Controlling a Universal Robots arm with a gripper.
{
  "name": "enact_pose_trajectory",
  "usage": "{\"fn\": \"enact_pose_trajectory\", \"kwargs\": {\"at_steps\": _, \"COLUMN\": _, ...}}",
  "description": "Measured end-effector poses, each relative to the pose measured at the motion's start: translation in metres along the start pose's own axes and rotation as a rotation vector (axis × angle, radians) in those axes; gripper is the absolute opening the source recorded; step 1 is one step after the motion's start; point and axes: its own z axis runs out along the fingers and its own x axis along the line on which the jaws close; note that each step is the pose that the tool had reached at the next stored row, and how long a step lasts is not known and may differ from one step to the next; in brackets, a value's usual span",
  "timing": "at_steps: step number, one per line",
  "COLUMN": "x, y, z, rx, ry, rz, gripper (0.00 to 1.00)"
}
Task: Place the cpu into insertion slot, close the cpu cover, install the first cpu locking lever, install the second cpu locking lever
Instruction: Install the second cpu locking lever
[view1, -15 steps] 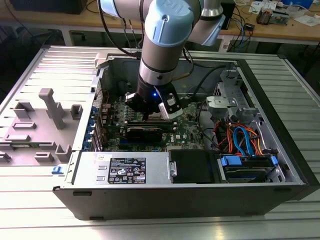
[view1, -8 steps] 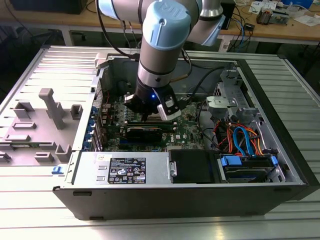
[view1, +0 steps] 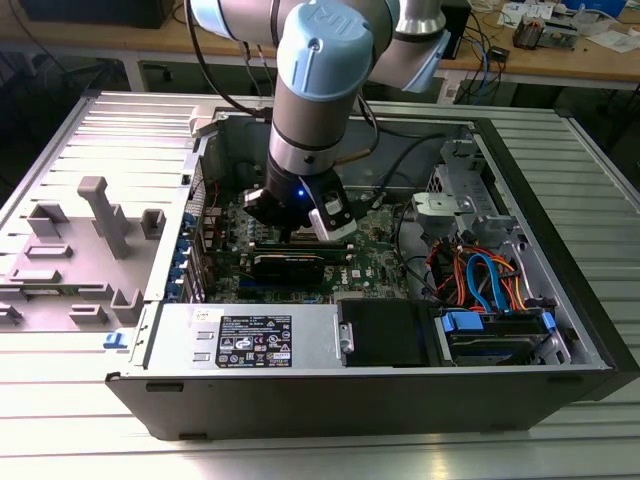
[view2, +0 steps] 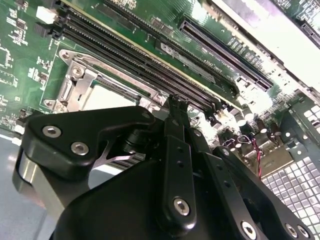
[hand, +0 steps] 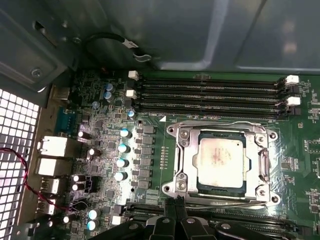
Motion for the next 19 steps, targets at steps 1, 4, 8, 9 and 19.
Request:
{"fn": "enact_pose_trajectory", "kwargs": {"at_steps": 1, "x": -0.0001, "y": 0.0001, "z": 0.0001, "rx": -0.0001, "ry": -0.0001, "rz": 0.0, "gripper": 0.11}}
{"fn": "enact_pose_trajectory", "kwargs": {"at_steps": 4, "x": -0.0001, "y": 0.0001, "z": 0.0002, "rx": -0.0001, "ry": 0.0, "rz": 0.0, "gripper": 0.11}}
{"fn": "enact_pose_trajectory", "kwargs": {"at_steps": 8, "x": -0.0001, "y": 0.0001, "z": 0.0003, "rx": -0.0006, "ry": -0.0006, "rz": 0.0, "gripper": 0.11}}
{"fn": "enact_pose_trajectory", "kwargs": {"at_steps": 9, "x": -0.0001, "y": 0.0, "z": 0.0004, "rx": -0.0008, "ry": -0.0009, "rz": 0.0, "gripper": 0.11}}
{"fn": "enact_pose_trajectory", "kwargs": {"at_steps": 19, "x": -0.0007, "y": -0.0012, "z": 0.007, "rx": -0.0132, "ry": -0.0019, "rz": -0.002, "gripper": 0.11}}
